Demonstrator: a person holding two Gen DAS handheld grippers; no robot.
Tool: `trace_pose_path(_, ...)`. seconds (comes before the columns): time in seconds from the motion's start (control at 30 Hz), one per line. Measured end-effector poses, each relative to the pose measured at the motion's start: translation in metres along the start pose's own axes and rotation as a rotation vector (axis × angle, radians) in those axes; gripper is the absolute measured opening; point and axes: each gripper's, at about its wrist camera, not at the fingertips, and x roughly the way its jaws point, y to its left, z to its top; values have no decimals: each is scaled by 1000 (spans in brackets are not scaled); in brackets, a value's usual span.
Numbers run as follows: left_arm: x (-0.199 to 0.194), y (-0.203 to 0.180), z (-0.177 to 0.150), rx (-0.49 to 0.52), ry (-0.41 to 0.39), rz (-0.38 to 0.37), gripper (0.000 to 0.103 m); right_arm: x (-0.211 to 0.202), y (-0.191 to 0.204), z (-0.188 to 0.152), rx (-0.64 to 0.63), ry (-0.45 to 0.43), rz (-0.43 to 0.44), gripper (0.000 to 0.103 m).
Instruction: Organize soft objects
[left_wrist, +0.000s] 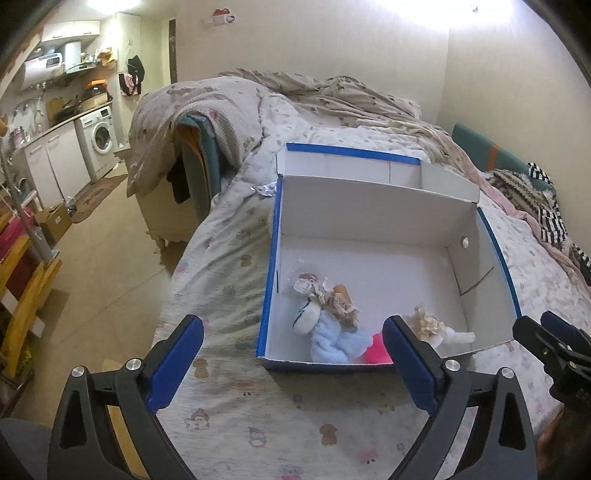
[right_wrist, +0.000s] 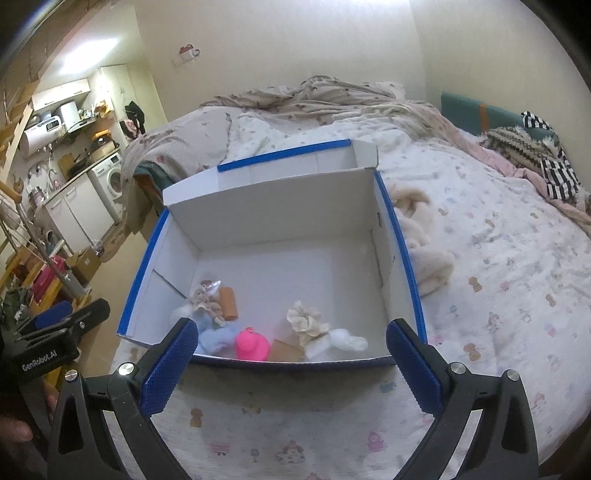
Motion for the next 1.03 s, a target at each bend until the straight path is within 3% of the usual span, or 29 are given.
trace_pose_path(1.03, 1, 0, -2, 7, 25, -17, 97, 1, 5, -1, -33, -17, -17, 103)
